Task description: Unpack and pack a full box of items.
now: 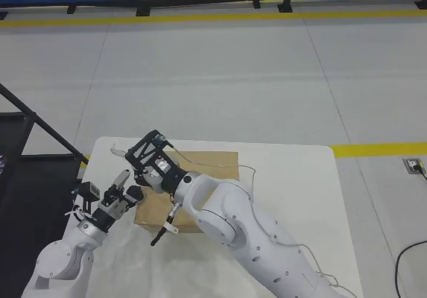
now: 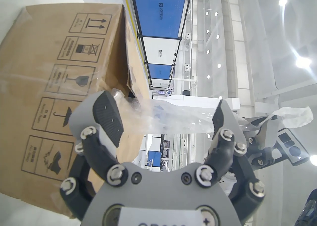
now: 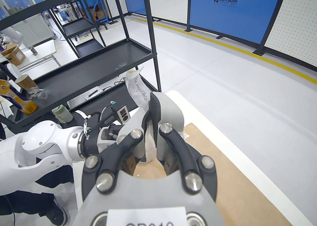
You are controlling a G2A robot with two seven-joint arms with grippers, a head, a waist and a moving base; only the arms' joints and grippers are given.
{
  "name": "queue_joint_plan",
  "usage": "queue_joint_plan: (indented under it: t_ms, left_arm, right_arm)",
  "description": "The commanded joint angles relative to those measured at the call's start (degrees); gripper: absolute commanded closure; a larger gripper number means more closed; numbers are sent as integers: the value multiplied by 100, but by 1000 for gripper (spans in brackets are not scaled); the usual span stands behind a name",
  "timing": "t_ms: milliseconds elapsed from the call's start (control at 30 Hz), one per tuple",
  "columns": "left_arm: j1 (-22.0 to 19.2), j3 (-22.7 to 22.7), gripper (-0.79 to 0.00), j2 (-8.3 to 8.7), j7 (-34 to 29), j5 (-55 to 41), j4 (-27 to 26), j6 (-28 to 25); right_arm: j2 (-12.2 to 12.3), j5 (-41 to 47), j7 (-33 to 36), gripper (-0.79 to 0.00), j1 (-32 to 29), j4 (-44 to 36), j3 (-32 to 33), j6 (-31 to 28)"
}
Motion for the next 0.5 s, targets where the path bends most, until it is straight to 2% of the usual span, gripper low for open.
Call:
queue_joint_plan:
  t_ms: [0,167,467]
  left_arm:
    - [1,10,-785,3,7,1,6,-6]
    - [25,2,-785,11,4,-24,2,-23]
    - [113,-82,-785,31,7,-130,-154,-35]
  right_arm:
    - [6,-25,21,0,-49,-54,29,-56]
    - [29,-28,51,0,-150,-153,116,-321]
    - [60,-14,140,0,-257,-97,394,-332]
